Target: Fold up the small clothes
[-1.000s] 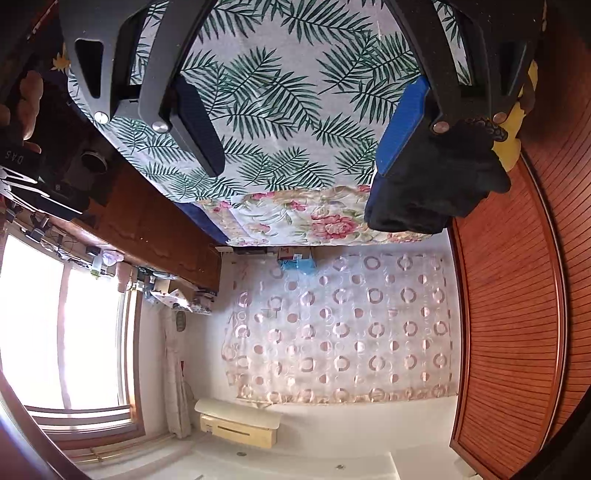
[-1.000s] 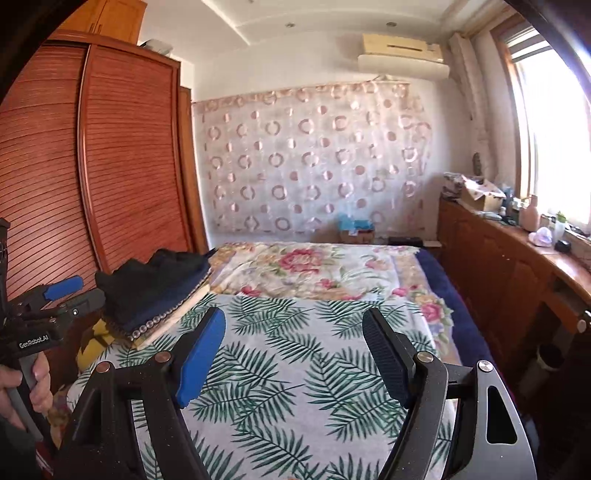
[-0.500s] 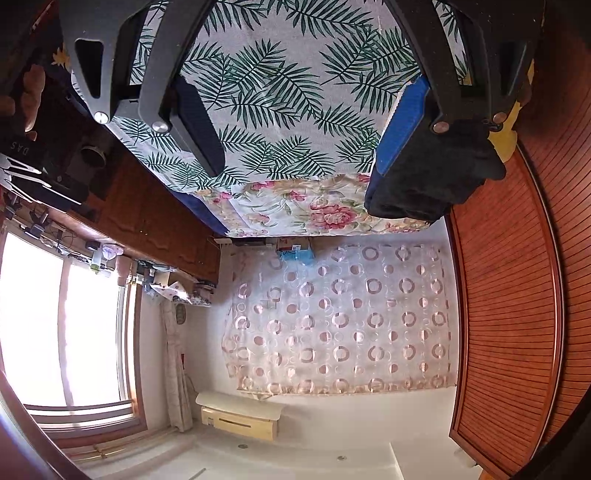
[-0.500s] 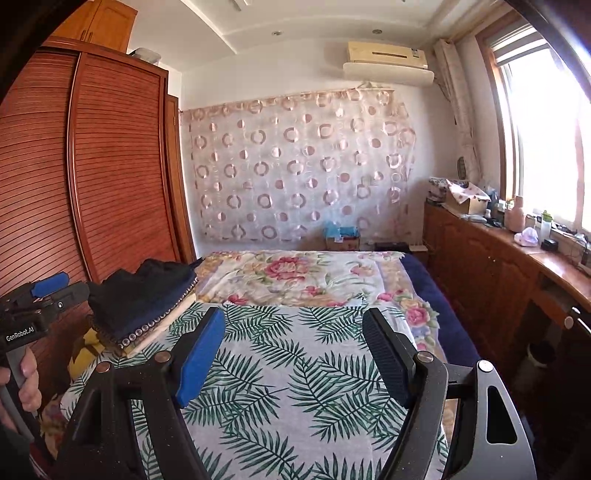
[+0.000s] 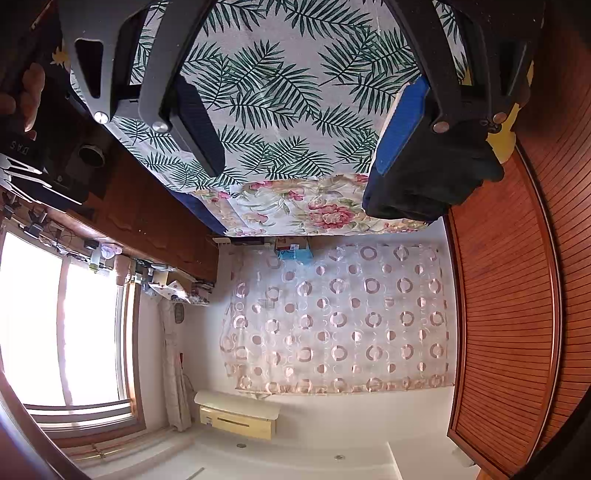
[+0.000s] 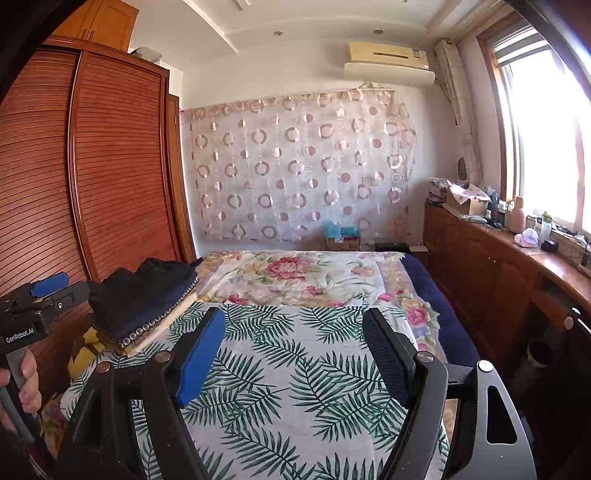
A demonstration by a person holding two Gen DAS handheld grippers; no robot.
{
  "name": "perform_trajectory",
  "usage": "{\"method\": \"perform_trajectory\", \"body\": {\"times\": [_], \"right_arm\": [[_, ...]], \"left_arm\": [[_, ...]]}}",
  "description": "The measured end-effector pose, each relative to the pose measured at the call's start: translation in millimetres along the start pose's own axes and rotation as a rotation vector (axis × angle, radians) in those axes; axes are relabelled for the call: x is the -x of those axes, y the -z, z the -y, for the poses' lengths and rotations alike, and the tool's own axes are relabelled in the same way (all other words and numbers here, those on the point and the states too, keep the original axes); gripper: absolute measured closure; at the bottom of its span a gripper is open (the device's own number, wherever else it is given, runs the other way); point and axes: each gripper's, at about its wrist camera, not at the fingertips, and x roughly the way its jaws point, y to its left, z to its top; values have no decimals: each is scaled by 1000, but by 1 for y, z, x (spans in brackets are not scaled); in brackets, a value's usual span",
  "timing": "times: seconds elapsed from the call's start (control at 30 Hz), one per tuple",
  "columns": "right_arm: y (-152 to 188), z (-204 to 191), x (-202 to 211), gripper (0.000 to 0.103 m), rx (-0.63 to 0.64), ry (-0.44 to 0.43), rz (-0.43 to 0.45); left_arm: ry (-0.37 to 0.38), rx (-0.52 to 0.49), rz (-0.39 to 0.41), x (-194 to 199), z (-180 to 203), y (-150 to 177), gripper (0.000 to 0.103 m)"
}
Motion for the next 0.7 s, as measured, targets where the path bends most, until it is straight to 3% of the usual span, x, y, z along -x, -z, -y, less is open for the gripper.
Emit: {"method": "perform_trajectory", "body": {"times": [0.7], "right_arm": [[3,7,-3,25,4,-7,1]], "left_arm": [[0,-2,2,-1,-2,2,18]]}}
